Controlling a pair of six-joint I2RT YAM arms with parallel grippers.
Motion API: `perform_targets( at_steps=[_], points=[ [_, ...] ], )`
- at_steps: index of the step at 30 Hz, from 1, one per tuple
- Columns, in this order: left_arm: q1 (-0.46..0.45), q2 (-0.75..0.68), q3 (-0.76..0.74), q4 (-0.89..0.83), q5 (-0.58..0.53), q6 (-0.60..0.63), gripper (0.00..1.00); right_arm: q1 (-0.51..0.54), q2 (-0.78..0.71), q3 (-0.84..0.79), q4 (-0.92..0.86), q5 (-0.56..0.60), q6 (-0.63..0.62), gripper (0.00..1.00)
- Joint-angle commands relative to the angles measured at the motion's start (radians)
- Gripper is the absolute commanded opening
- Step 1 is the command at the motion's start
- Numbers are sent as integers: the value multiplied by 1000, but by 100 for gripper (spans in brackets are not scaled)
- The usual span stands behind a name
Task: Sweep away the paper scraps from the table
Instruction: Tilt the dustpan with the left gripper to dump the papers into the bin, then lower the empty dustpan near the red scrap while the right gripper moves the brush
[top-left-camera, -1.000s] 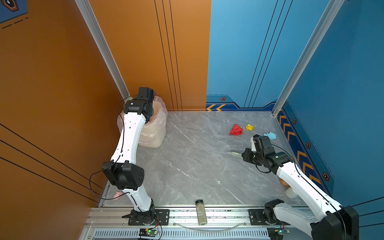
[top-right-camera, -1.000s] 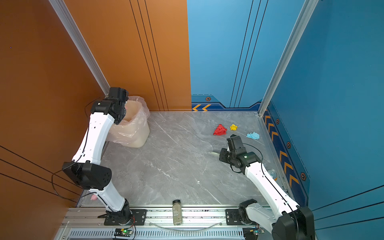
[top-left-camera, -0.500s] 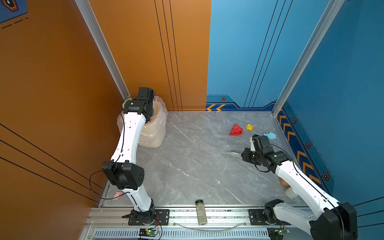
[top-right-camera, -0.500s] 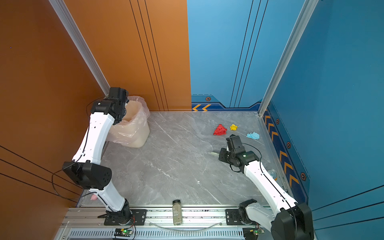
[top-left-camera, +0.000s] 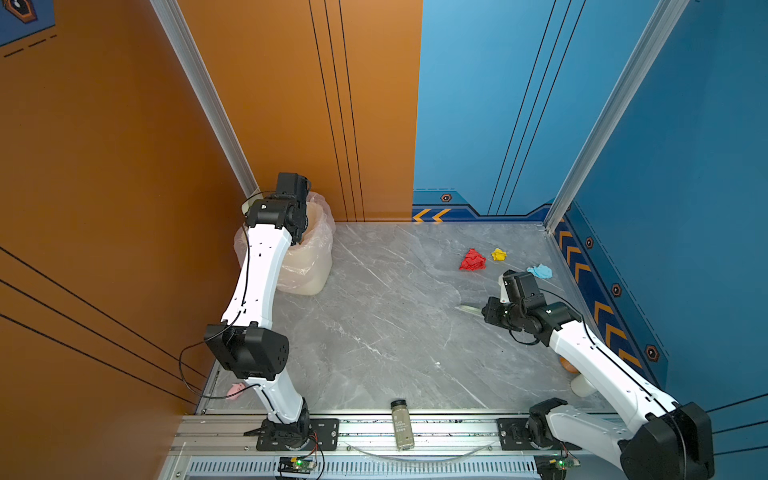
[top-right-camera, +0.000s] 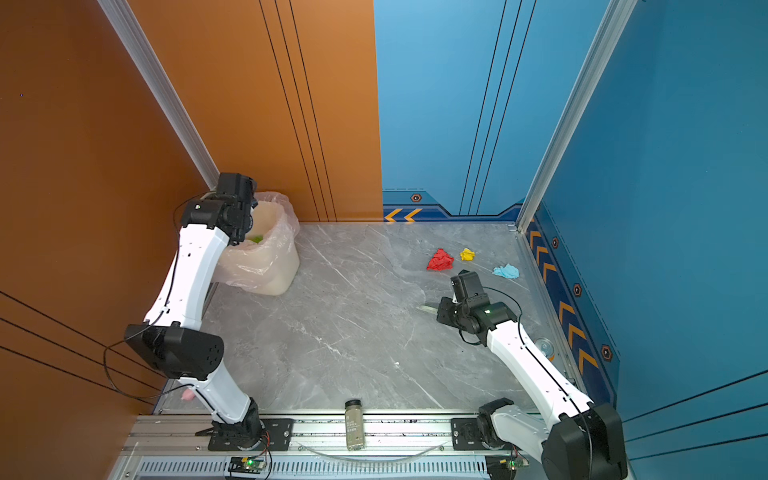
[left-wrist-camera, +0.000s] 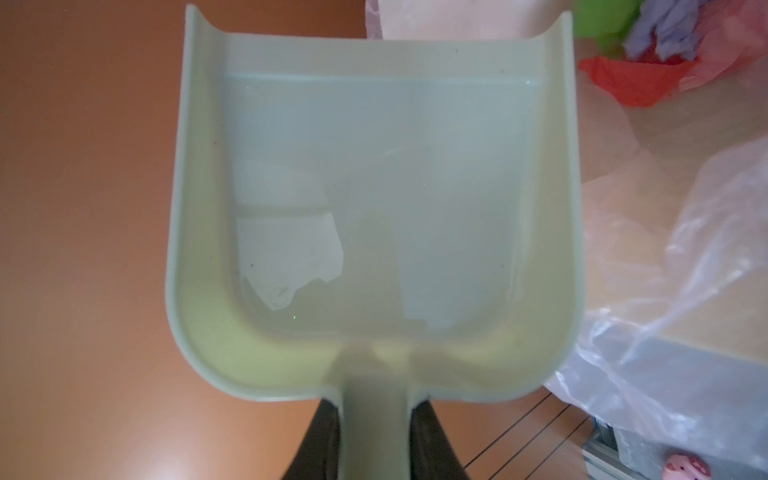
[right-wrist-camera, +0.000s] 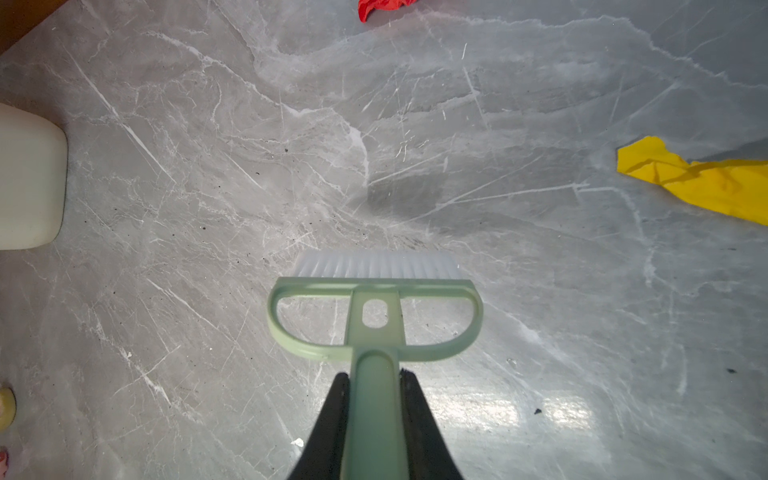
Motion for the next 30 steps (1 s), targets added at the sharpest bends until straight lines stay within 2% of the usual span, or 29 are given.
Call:
perform_targets(
  at_steps=[1,6,10,16,21,26,30],
  points=[
    [-4,-15,21,-15,-44,14,0,5,-5,-18,8,8,-18,0],
    [-7,-35,34,-15,-9,-8,0,4,-11,-23,7,6,-19,0],
    [-27,-54,73,-14,121,-72,0,3,-13,-23,10,4,-13,0],
    [-112,-62,129,-10,241,-185,0,1,-18,-2,3,8,-21,0],
    [-187,-58,161,-11,323,-299,0,-13,-47,32,-52,99,-8,0],
    [-270,-65,167,-4,417,-440,0,-71,-90,40,-119,207,39,0],
    [-323,-77,103,31,570,-585,0,-164,-114,27,-137,183,57,0]
  ],
)
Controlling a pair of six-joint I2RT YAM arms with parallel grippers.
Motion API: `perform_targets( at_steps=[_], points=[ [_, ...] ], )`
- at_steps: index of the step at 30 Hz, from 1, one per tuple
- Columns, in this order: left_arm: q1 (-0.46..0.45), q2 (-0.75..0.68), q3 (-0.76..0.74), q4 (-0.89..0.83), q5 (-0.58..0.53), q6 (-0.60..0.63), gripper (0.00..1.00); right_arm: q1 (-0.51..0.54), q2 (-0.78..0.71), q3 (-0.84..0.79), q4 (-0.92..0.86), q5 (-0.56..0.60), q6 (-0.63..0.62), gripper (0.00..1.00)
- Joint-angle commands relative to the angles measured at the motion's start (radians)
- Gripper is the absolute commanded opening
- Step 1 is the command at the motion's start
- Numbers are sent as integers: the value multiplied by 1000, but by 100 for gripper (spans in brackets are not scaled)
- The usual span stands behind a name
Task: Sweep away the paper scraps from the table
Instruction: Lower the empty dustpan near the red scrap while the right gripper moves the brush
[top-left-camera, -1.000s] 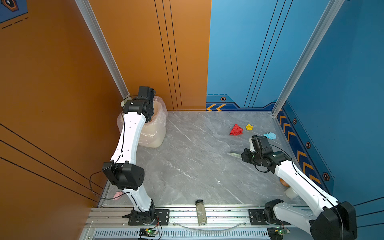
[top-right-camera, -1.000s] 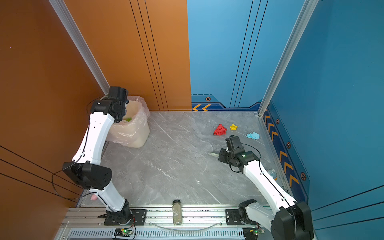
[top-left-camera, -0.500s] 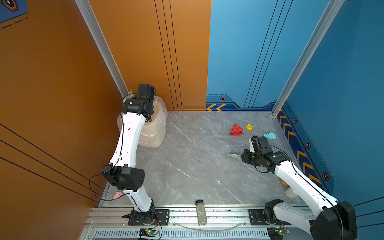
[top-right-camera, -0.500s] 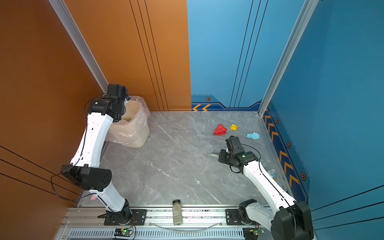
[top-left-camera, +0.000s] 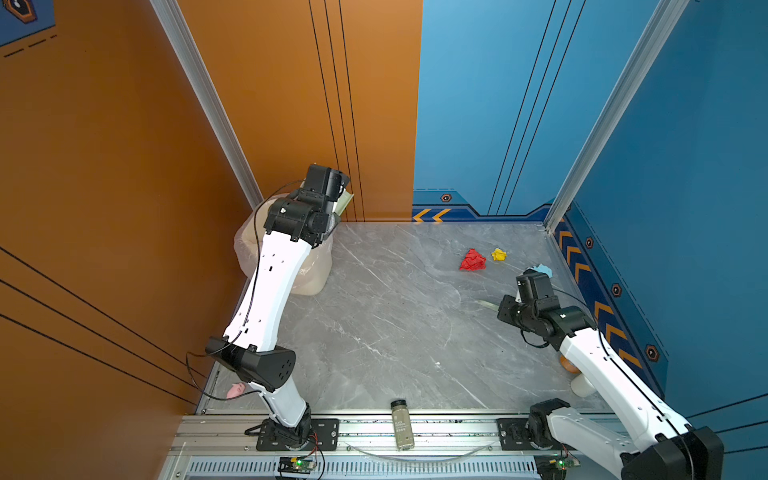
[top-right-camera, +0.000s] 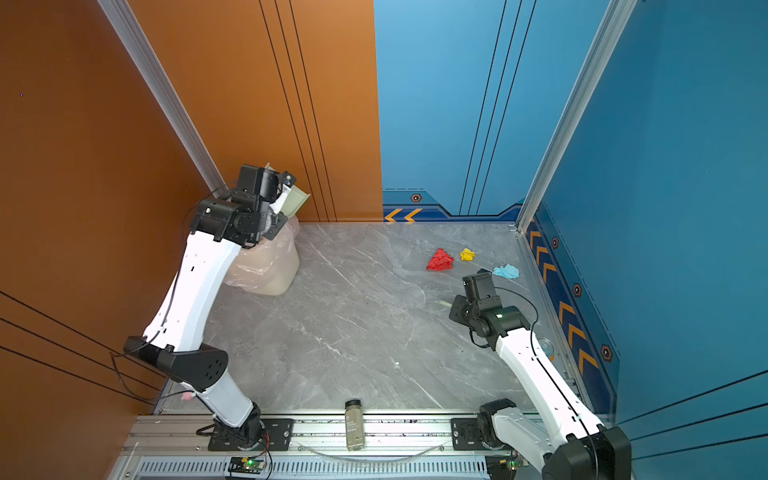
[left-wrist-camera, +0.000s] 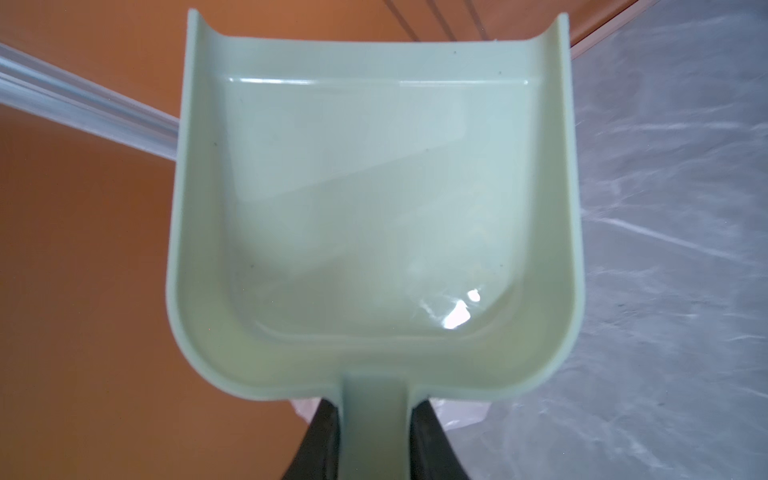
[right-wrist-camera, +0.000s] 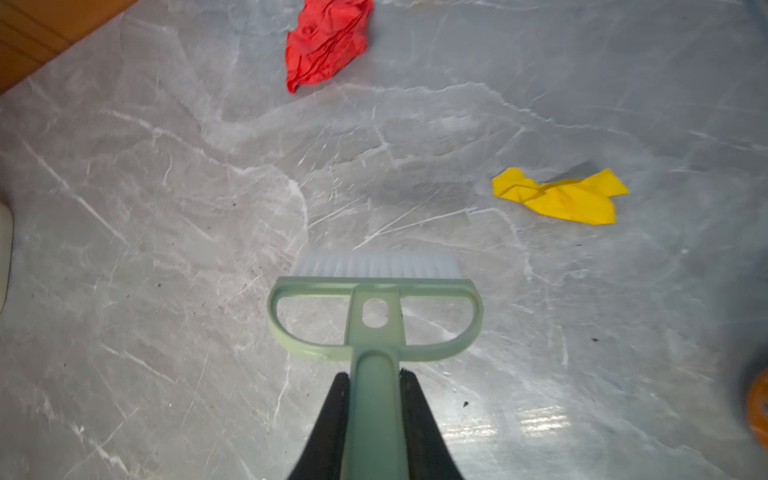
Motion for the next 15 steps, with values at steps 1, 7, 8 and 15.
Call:
perform_targets(
  at_steps=[1,7,8,15],
  points=[
    [-36,-38,-60,51,163,-180,0,-64,-23,14,-64,27,34,0],
    [-100,-40,-206,143,300,-309,0,-160,-37,39,-86,7,5,0],
    [-110,-39,-230,164,304,-327,0,-171,-35,45,-86,4,-1,0],
    [-183,-43,-440,372,401,-427,0,-209,-9,99,-32,-1,-10,0]
  ],
)
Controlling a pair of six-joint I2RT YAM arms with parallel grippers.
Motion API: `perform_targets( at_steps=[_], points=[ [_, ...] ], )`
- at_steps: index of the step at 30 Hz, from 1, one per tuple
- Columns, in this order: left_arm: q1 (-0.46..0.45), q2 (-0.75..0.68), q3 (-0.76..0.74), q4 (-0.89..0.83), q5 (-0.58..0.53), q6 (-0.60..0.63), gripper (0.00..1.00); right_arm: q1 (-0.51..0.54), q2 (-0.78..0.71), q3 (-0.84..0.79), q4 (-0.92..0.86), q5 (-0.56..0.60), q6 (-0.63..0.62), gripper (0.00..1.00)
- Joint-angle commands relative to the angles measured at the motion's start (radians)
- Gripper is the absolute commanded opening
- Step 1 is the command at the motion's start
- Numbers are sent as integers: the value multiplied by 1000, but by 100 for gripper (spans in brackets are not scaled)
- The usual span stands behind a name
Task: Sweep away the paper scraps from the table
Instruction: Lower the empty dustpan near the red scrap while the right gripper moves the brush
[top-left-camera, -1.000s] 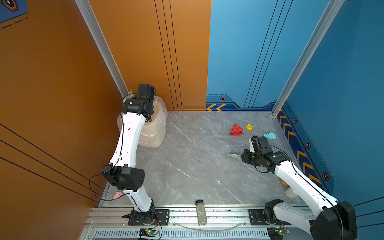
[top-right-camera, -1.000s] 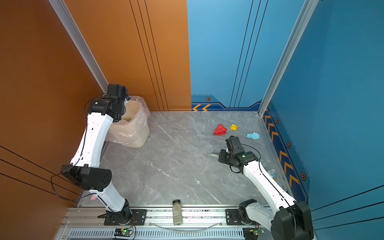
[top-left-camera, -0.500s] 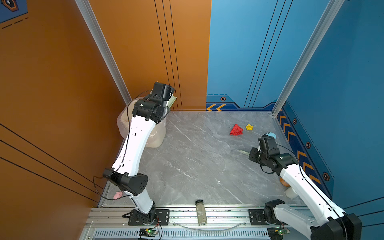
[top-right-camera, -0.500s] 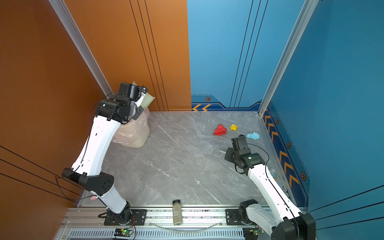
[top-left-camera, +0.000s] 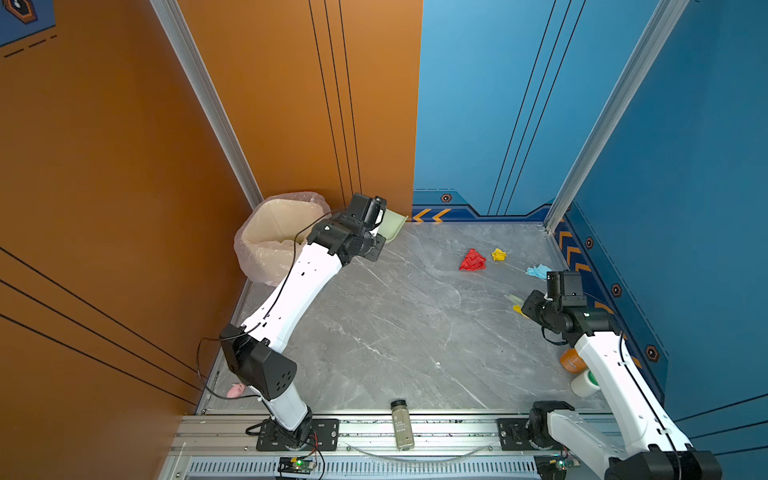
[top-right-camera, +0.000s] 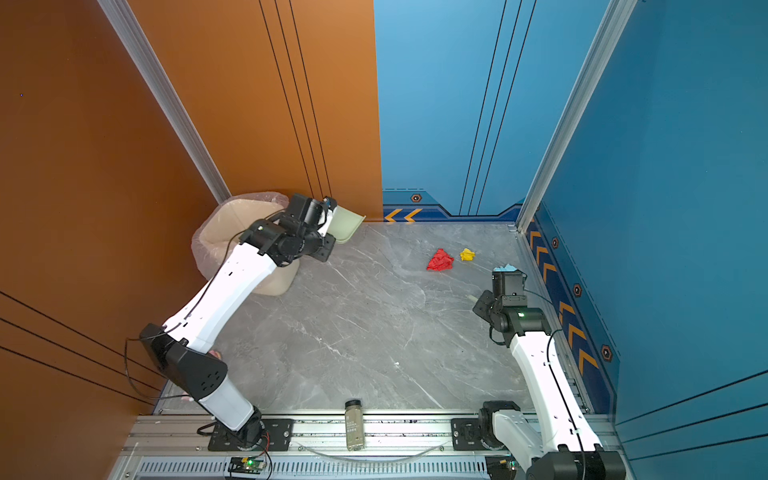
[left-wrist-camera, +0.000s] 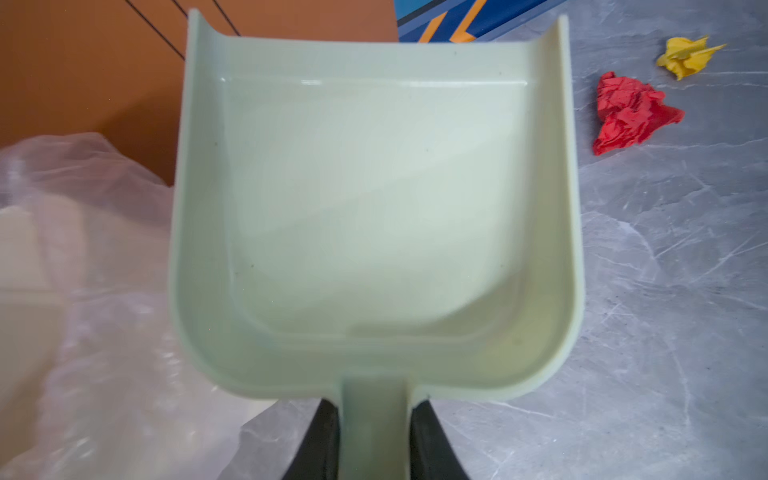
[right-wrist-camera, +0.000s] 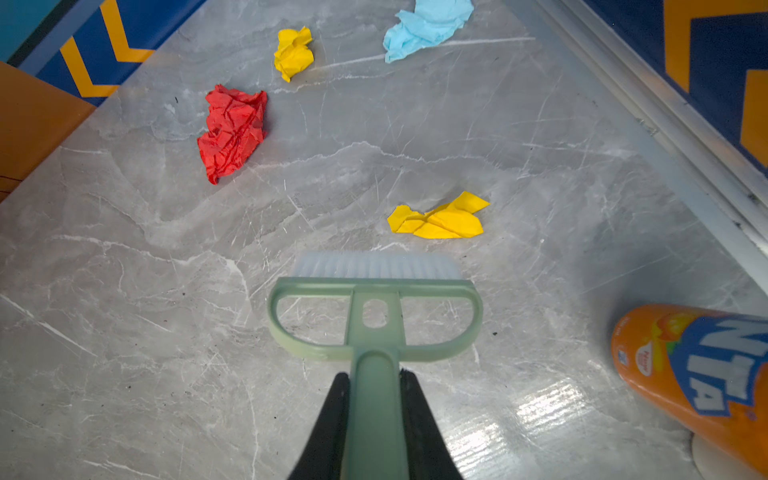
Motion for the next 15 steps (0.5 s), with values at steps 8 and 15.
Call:
perform_targets(
  at_steps=[8,15],
  points=[
    [-84,75,-136,158,155,-189,0,-7,55,74,159,-17,4,0],
    [-149,157,-185,194,215,-230,0,-7,108,116,257,-20,-4,0]
  ],
)
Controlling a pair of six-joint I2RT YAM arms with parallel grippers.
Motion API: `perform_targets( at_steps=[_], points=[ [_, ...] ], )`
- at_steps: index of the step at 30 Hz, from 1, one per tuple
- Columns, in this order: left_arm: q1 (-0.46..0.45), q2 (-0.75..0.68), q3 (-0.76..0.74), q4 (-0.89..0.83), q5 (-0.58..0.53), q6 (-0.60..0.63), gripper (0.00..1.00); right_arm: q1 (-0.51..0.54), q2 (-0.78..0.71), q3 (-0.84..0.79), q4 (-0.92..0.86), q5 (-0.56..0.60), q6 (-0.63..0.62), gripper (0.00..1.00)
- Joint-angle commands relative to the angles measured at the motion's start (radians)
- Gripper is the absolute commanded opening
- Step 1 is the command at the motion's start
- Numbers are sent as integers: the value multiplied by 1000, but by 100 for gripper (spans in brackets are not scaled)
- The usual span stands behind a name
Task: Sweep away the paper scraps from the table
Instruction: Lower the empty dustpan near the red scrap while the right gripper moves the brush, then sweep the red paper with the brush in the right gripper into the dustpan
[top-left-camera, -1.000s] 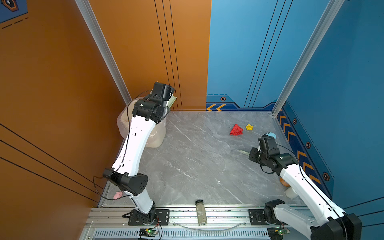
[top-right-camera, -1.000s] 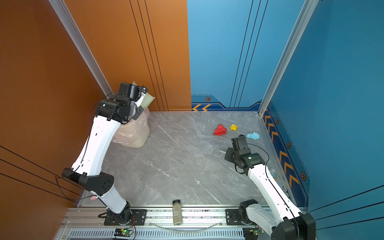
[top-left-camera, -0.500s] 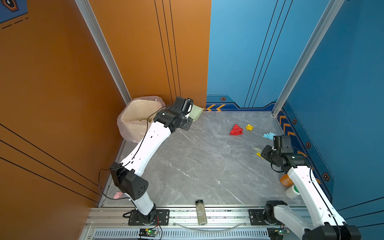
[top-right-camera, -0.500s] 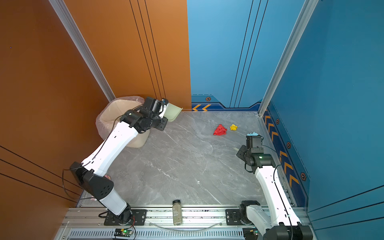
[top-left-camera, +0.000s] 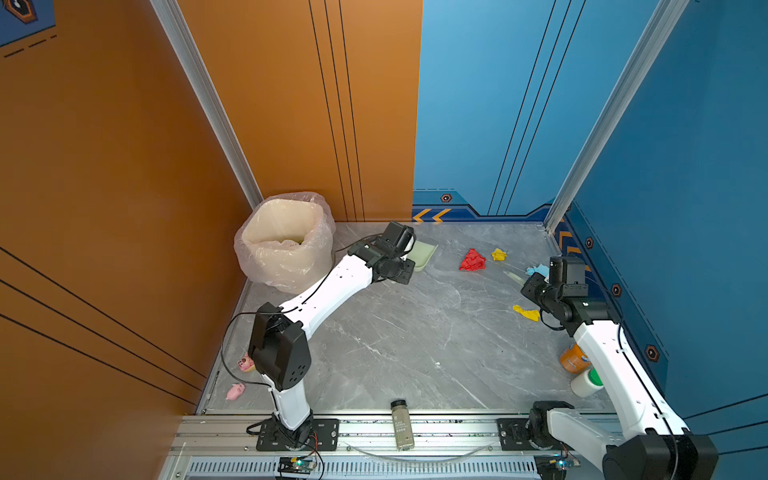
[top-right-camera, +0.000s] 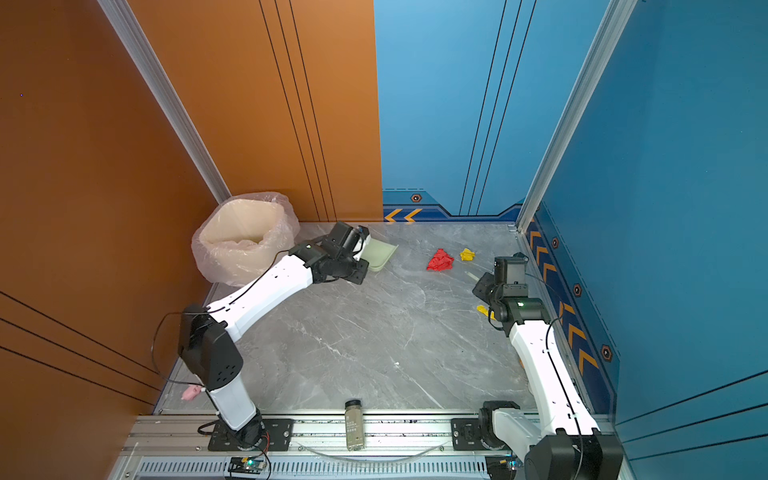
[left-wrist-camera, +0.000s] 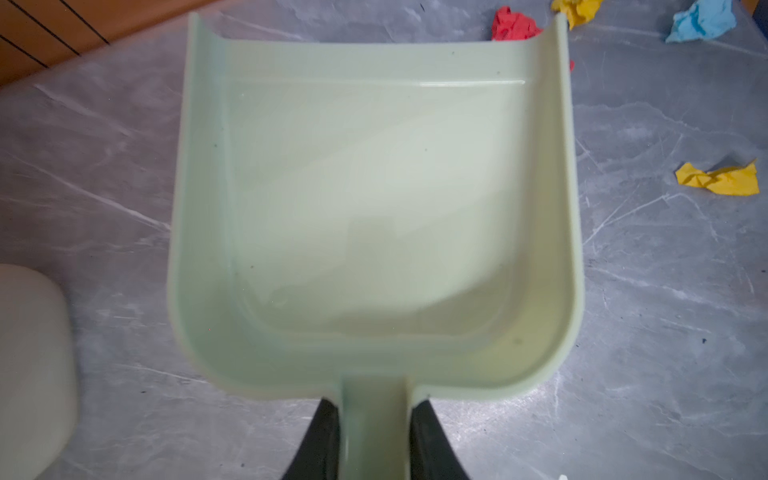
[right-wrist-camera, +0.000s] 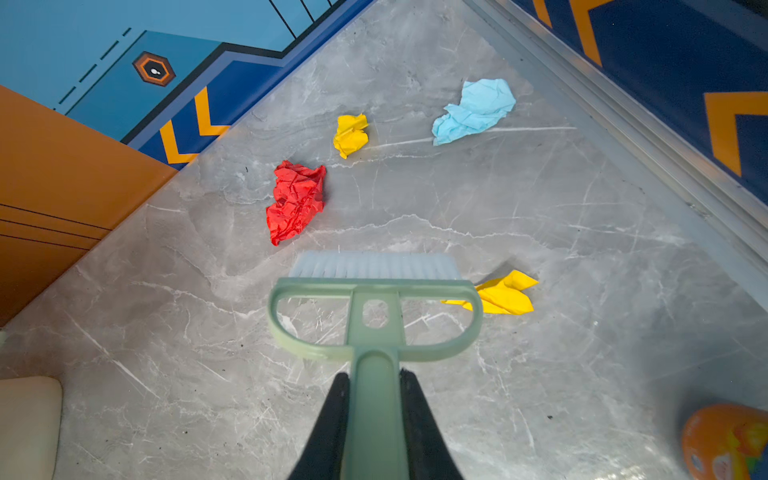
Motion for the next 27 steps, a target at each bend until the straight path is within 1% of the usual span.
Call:
perform_targets(
  at_steps=[1,6,14,16,19,21,27],
  points=[
    [-27,35,-23,27,53,-39,0,-7,31,66,82,0,-8,0],
    [-52,72,-55,62,80,-72,0,-8,102,118,161,-26,-9,0],
    [-105,129,-77,80,91,-74,0,-6,246,183,334,-61,14,0],
    [-118,142,-81,79,82,-64,0,-5,285,197,371,-77,25,0],
    [-148,147,-91,77,12,-37,0,0,354,229,389,-77,45,0],
    [-160,147,-95,77,-15,-19,0,4,404,254,394,-81,50,0],
    [-168,162,-99,76,-16,-11,0,27,560,321,399,-139,52,0]
  ],
)
